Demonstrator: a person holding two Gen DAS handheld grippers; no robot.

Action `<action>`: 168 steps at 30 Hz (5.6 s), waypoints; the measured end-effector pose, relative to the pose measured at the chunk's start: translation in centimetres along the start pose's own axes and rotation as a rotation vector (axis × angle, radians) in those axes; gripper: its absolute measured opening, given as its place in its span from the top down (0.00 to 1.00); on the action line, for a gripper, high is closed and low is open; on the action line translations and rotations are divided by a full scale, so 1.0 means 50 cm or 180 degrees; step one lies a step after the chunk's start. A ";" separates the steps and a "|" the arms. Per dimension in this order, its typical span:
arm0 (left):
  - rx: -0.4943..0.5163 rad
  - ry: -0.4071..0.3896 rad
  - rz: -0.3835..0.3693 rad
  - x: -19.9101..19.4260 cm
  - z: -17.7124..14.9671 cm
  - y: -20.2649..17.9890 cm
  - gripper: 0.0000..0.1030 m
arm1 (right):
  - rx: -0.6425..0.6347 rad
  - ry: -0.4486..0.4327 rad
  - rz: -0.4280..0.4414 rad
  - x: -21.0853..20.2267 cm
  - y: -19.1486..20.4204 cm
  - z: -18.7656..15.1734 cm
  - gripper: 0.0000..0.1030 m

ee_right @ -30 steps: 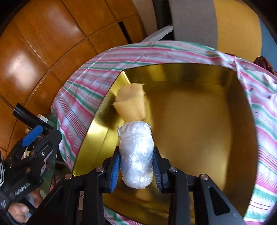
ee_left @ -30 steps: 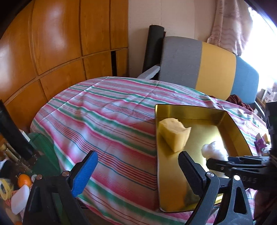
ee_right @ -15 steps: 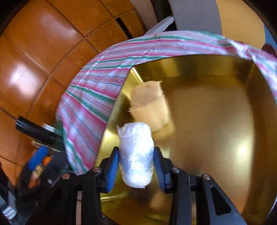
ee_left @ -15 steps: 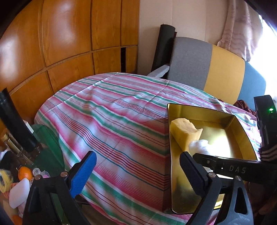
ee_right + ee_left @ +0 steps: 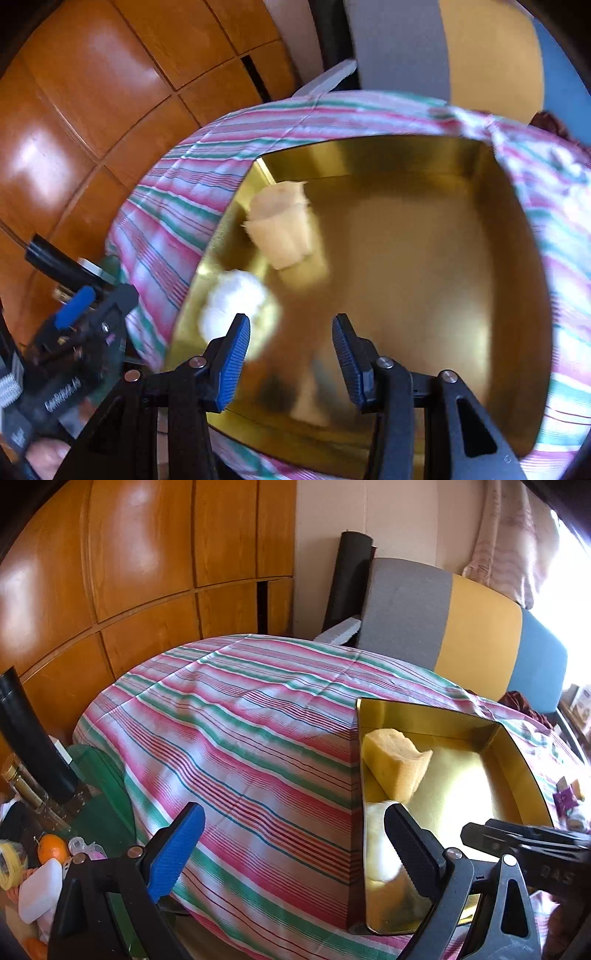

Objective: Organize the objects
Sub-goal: 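Carry the plastic-wrapped white bundle into the gold tray and open the right tool, then move the left tool to the cracker packet and grasp it, then carry the cracker packet into the tray with left while right grasps the white box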

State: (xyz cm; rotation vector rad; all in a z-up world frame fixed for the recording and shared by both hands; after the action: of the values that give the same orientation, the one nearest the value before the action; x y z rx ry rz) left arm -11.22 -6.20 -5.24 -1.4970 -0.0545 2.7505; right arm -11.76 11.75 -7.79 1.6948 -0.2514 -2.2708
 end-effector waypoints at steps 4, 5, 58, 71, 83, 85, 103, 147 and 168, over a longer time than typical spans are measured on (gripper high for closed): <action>0.0104 0.0004 -0.0061 -0.002 -0.007 -0.026 0.04 | -0.0034 -0.0140 -0.0249 -0.040 -0.033 -0.034 0.52; 0.0134 -0.0006 -0.0069 -0.004 -0.009 -0.032 0.04 | -0.0032 -0.0176 -0.0297 -0.050 -0.045 -0.044 0.52; 0.3389 0.1140 -0.1961 -0.069 -0.418 -1.101 0.19 | 0.2790 -0.1525 -0.0427 -0.481 -0.714 -0.537 0.38; 0.3211 0.0841 -0.1730 -0.022 -0.376 -0.979 0.57 | 0.2807 -0.1246 -0.0582 -0.462 -0.715 -0.533 0.38; 0.2886 0.0701 -0.1669 -0.001 -0.338 -0.822 0.57 | 0.2971 -0.0910 -0.0268 -0.412 -0.753 -0.441 0.38; 0.2871 0.0664 -0.1688 -0.002 -0.341 -0.825 0.57 | 0.3057 -0.0927 -0.0314 -0.407 -0.780 -0.415 0.38; 0.2739 0.0499 -0.1783 -0.005 -0.346 -0.822 0.56 | 0.2922 -0.0701 -0.0575 -0.340 -0.865 -0.328 0.47; 0.0965 0.1108 -0.0545 0.141 -0.048 -0.258 0.56 | 0.2291 -0.0488 -0.1177 -0.335 -0.818 -0.306 0.49; 0.0891 0.0948 -0.0424 0.122 -0.068 -0.253 0.47 | 0.2302 -0.0566 -0.1206 -0.342 -0.813 -0.305 0.49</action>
State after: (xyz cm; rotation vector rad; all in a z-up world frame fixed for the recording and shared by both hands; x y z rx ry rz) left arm -11.78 6.67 -11.73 -1.7270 0.2151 2.2915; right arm 1.98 56.29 -9.45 1.9861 -0.9643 -2.8366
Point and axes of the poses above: each gripper's, at about its wrist camera, not at the fingertips, and x roughly the way its jaws point, y to its left, z to its top, the point moved 8 cm from there along x, roughly the way its jaws point, and after that the axes turned 14 degrees about y, right-handed, at the moved point
